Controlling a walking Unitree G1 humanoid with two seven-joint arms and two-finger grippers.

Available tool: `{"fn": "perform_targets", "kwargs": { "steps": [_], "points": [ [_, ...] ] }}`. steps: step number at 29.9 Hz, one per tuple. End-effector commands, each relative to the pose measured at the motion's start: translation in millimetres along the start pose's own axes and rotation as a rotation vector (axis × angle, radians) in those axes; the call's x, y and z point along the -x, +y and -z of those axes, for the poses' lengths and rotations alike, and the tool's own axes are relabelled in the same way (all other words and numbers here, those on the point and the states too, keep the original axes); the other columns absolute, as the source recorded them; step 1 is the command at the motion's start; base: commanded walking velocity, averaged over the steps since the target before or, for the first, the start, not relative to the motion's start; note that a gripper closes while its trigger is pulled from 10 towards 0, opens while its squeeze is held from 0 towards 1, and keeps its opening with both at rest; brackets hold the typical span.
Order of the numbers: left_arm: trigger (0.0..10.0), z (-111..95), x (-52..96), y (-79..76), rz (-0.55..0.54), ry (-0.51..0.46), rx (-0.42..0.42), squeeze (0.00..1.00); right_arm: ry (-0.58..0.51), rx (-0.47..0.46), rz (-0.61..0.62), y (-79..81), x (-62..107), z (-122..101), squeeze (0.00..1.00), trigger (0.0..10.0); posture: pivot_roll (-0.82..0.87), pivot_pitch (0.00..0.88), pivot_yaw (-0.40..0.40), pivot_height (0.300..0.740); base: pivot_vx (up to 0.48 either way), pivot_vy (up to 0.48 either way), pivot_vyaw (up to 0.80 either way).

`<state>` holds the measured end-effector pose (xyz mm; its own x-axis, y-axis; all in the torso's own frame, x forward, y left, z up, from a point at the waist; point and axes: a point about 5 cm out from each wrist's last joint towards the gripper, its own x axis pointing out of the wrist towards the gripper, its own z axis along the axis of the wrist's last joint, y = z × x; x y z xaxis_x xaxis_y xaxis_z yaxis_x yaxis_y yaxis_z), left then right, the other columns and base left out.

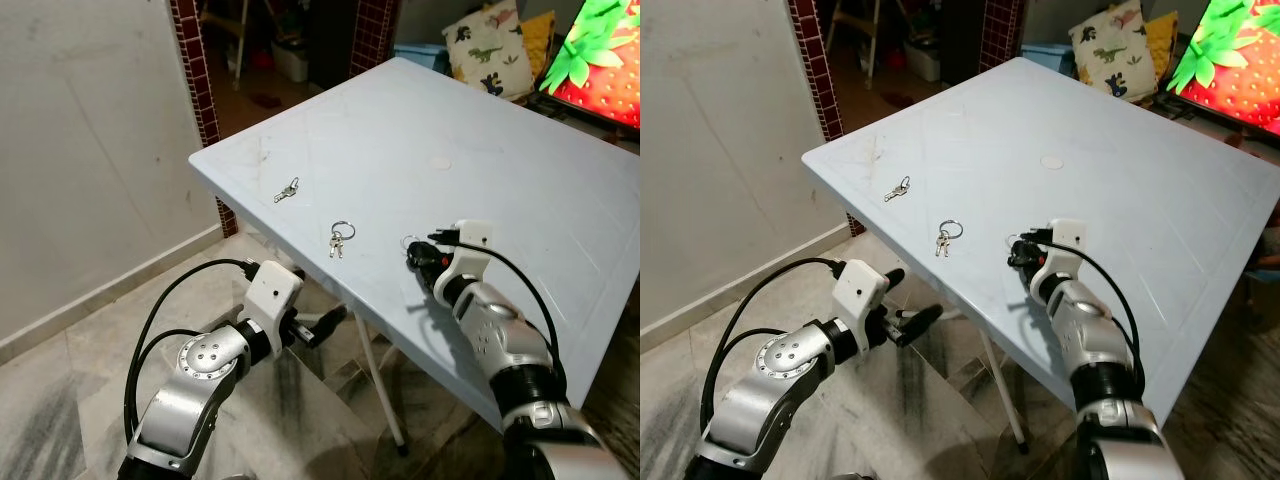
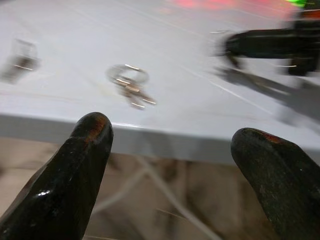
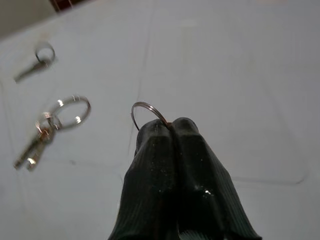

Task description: Hang keys on a hook

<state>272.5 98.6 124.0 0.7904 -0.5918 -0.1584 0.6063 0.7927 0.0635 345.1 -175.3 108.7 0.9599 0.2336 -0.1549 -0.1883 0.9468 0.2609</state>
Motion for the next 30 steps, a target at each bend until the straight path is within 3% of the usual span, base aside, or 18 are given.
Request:
{"fn": "perform_targets", "kwargs": {
  "steps": [1,3,7,9,10,17,25,27,30],
  "points": [
    [10.0,-3.0,1.4,6.9,-0.063,-0.020,-0.027,0.00,-0.058,0.005,-0.010,2.3,3.4,-13.3,0.00,0.0,0.12,0.063,-0.070,0.740,0.000,0.000,0.00],
    [10.0,-4.0,7.8,15.7,-0.171,-0.039,-0.043,0.00,-0.091,0.014,-0.016,6.3,19.0,-16.6,0.00,0.0,0.11,0.063,-0.070,0.740,0.000,0.000,0.00],
    [10.0,-4.0,15.9,23.9,-0.272,-0.049,-0.065,0.00,-0.114,0.010,-0.021,13.9,37.3,-17.4,0.00,0.0,0.11,0.065,-0.071,0.740,0.000,0.000,0.00],
    [10.0,-3.3,20.0,27.4,-0.318,-0.049,-0.079,0.00,-0.126,0.008,-0.028,20.5,48.3,-17.4,0.00,5.9,0.11,0.065,-0.071,0.740,0.000,0.000,0.00],
    [10.0,-2.5,23.8,30.5,-0.359,-0.050,-0.092,0.00,-0.130,0.004,-0.027,25.2,55.2,-16.8,0.00,10.0,0.11,0.066,-0.070,0.740,0.000,0.000,0.00],
    [10.0,0.2,26.5,35.0,-0.378,-0.039,-0.080,0.00,-0.137,-0.018,-0.003,43.9,74.7,-8.0,0.00,10.0,0.11,0.072,-0.060,0.740,0.000,0.000,0.21],
    [10.0,-3.4,22.9,35.5,-0.347,-0.036,-0.079,0.00,-0.117,-0.065,0.006,54.3,77.3,-1.9,0.00,10.0,0.11,0.077,-0.036,0.740,0.000,0.000,0.80],
    [10.0,-7.2,22.6,32.7,-0.304,-0.049,-0.140,0.00,-0.120,-0.062,0.003,58.6,78.2,-2.9,0.00,10.0,0.11,0.080,-0.032,0.740,0.000,0.000,0.80],
    [10.0,-6.1,22.6,31.1,-0.310,-0.040,-0.106,0.00,-0.117,-0.067,0.005,60.8,78.2,-2.8,0.00,10.0,0.11,0.084,-0.029,0.740,0.000,0.000,0.80]
  ]
}}
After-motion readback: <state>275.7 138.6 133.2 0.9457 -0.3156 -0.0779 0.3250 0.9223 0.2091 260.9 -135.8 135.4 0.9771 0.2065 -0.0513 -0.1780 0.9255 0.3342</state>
